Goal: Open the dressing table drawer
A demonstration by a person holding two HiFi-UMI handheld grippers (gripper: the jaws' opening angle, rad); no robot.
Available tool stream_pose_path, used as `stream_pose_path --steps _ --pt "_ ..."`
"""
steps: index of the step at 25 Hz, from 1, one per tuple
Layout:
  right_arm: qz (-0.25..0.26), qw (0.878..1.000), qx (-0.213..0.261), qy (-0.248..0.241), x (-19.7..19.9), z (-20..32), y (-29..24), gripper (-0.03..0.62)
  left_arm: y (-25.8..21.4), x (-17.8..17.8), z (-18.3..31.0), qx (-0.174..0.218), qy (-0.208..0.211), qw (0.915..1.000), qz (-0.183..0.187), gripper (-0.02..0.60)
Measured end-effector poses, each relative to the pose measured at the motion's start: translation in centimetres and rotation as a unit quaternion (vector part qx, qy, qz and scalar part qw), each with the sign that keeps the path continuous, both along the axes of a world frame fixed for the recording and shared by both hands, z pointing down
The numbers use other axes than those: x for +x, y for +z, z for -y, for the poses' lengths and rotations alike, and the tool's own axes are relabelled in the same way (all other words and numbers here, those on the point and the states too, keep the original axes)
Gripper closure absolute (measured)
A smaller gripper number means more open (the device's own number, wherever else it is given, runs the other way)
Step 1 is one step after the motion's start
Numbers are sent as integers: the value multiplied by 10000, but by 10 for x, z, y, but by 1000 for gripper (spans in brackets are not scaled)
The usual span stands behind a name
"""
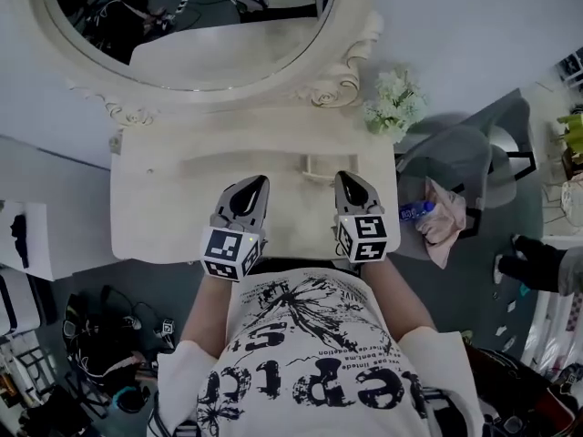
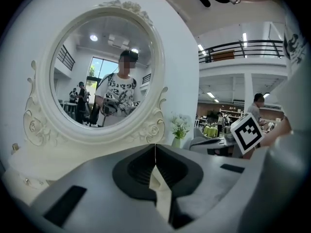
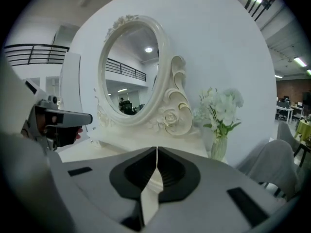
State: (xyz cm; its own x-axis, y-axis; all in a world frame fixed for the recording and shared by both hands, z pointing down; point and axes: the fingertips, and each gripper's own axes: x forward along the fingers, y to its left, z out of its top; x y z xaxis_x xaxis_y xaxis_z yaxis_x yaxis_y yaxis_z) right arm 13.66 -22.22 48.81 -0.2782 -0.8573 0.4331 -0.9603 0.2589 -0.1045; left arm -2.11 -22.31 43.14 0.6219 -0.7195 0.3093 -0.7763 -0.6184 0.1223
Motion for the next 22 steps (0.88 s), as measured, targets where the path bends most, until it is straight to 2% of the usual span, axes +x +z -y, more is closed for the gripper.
stream_pose_path --steps 6,10,15,22 --pt "121 9952 951 -215 -11 -2 -67 577 -44 -6 11 499 -95 9987 -51 561" --pt "261 9895 1373 -357 -14 -2 -96 577 -60 -4 11 676 -81 9977 -49 561" --pt "370 9844 1632 -535 -18 -8 -113 577 -64 2 6 687 1 9976 -65 561" --pt "474 9833 1626 -666 -22 -14 -114 577 -65 8 1 683 61 9976 -115 561"
